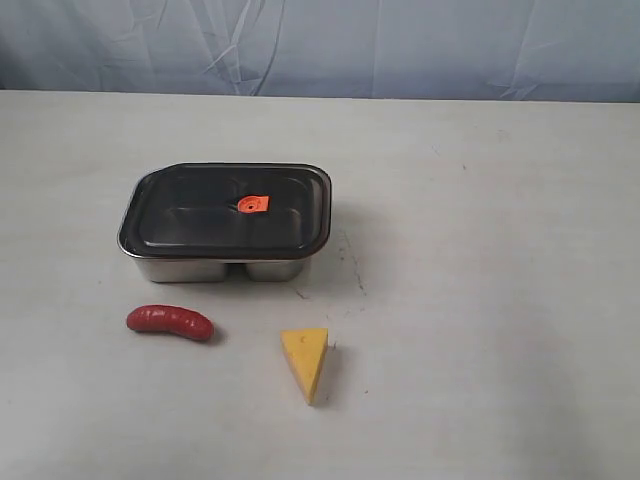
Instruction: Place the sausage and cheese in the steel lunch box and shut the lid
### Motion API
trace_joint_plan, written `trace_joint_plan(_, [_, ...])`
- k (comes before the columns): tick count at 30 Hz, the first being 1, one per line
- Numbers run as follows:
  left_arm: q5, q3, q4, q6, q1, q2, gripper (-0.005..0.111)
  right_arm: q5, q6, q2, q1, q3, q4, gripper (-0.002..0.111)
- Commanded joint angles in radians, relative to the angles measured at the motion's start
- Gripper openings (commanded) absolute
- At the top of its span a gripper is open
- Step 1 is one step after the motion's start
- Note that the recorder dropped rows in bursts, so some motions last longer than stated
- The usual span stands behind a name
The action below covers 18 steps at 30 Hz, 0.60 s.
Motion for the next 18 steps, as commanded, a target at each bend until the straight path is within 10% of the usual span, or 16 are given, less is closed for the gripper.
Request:
trace_joint_plan(1, [0.0, 0.004, -0.002, -0.005, 0.001, -0.005, 0.0, 0.246, -0.074, 0.326, -0.005, -0.326, -0.198, -0.001])
trace_joint_plan(10, [0.018, 0.004, -0.006, -0.005, 0.001, -0.005, 0.0, 0.723, -0.443, 1.19, -0.005, -0.784, 0.051, 0.002])
trace_joint_plan(18, [0.018, 0.004, -0.006, -0.005, 0.001, -0.005, 0.0, 1.013, -0.879, 1.627, 0.03, -0.794, 0.606, 0.054])
